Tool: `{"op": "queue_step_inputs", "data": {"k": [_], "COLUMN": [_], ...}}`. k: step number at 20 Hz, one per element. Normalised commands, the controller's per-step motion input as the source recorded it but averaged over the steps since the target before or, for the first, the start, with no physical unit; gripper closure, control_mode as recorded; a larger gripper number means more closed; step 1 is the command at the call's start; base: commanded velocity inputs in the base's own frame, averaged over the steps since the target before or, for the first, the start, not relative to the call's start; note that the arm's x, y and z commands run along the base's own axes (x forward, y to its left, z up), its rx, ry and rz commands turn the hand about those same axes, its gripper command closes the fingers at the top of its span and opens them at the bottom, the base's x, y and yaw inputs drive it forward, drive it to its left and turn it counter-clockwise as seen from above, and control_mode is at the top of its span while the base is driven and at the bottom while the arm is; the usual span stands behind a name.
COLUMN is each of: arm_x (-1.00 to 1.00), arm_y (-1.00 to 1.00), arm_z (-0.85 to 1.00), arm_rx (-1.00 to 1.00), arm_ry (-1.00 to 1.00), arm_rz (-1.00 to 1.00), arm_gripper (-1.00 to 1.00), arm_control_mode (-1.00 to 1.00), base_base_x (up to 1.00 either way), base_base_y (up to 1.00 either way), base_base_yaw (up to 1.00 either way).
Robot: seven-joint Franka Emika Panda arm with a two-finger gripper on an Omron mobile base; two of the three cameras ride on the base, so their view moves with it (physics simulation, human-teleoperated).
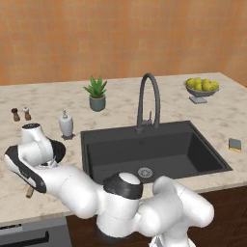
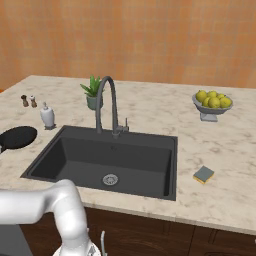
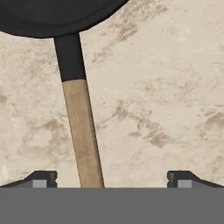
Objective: Pick the pan and sponge and place them into the sink. Then turn on the water.
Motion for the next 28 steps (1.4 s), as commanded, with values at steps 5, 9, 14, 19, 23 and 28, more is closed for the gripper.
{"op": "queue_step_inputs", "data": {"k": [5, 9, 14, 19, 23, 28], "arm_x": [0.2, 0.14, 0.05, 0.0, -0.1, -0.37], "arm_y": [0.25, 0.14, 0.17, -0.03, -0.24, -0.71], "arm_z": [-0.4, -0.34, -0.4, -0.35, 0.0, 0.02], "arm_rx": [-0.03, 0.0, 0.0, 0.01, 0.03, 0.07], "arm_ry": [0.0, 0.0, 0.0, -0.01, 0.0, -0.03], "arm_rz": [-0.03, -0.02, -0.01, 0.0, -0.08, -0.19], "arm_gripper": [-1.0, -1.0, 1.0, 1.0, 1.0, 1.0], "arm_control_mode": [-1.0, -1.0, -1.0, -1.0, -1.0, -1.0], "base_base_x": [0.0, 0.0, 0.0, 0.0, 0.0, 0.0], "base_base_y": [0.0, 0.0, 0.0, 0.0, 0.0, 0.0], "base_base_yaw": [0.0, 0.0, 0.0, 0.0, 0.0, 0.0]}}
